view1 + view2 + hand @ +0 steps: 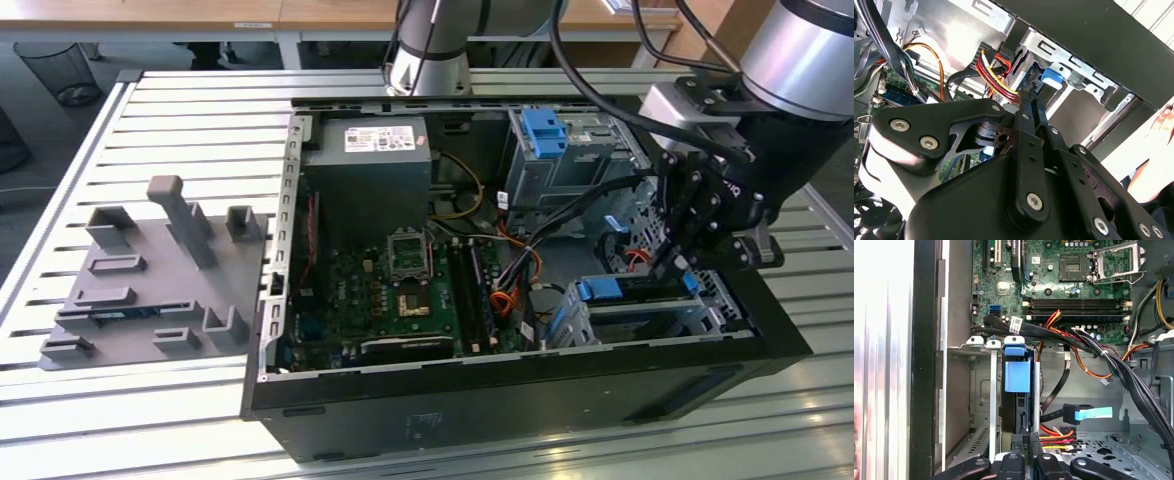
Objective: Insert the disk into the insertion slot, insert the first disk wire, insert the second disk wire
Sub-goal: 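Insert the first disk wire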
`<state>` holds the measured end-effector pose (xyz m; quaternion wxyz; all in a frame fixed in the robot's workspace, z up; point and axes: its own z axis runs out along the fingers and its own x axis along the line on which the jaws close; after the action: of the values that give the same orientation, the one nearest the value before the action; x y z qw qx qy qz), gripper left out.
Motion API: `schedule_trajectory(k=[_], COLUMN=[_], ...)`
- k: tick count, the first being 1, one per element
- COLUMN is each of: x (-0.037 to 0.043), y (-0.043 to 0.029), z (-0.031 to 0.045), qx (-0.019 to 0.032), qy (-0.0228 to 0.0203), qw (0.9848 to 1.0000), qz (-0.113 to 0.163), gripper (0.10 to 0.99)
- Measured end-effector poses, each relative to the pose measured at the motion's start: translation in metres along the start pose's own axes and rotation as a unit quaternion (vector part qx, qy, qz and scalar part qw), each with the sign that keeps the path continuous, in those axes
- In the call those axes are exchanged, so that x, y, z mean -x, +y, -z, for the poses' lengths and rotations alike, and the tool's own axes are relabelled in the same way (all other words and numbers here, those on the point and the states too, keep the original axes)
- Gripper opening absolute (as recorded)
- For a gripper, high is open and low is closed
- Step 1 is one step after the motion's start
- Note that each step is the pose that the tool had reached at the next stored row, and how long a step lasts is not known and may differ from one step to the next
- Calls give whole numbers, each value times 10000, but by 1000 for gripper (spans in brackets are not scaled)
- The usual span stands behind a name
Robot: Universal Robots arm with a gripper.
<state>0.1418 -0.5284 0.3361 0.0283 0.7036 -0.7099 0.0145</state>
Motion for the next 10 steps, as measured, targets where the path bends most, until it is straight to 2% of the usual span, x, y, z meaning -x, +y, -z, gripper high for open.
schedule_trajectory(k=[10], x=[0], y=[-8], z=[-19], qx=[0], qy=[-1], qw=[10000], qz=[0], gripper=[165])
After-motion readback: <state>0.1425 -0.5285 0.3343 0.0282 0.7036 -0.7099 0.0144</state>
